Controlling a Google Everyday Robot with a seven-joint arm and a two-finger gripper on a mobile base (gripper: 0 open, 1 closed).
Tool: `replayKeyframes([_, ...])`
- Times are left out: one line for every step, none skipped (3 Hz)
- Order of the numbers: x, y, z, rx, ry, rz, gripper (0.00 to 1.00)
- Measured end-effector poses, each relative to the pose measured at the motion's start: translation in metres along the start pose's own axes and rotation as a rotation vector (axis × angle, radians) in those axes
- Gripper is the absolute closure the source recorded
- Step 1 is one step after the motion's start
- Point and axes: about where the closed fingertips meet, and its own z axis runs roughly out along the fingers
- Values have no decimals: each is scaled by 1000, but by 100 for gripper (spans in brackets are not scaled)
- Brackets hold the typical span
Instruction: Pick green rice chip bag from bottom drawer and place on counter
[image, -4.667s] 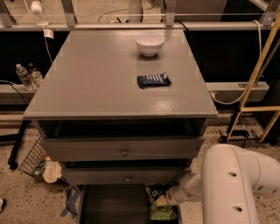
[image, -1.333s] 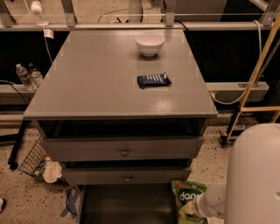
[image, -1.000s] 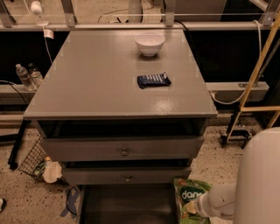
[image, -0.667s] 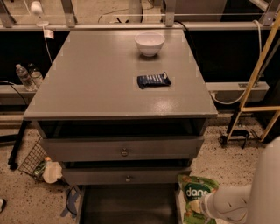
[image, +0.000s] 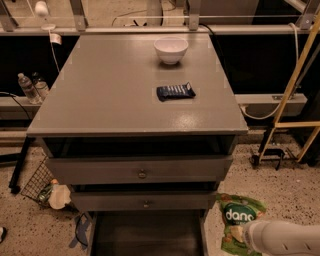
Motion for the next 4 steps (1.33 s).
replayKeyframes([-22, -27, -26, 23, -75, 13, 100])
replayKeyframes([-38, -43, -39, 38, -118, 21, 100])
replayKeyframes([-59, -58, -61, 70, -181, 25, 100])
replayKeyframes([-59, -58, -61, 70, -181, 25, 100])
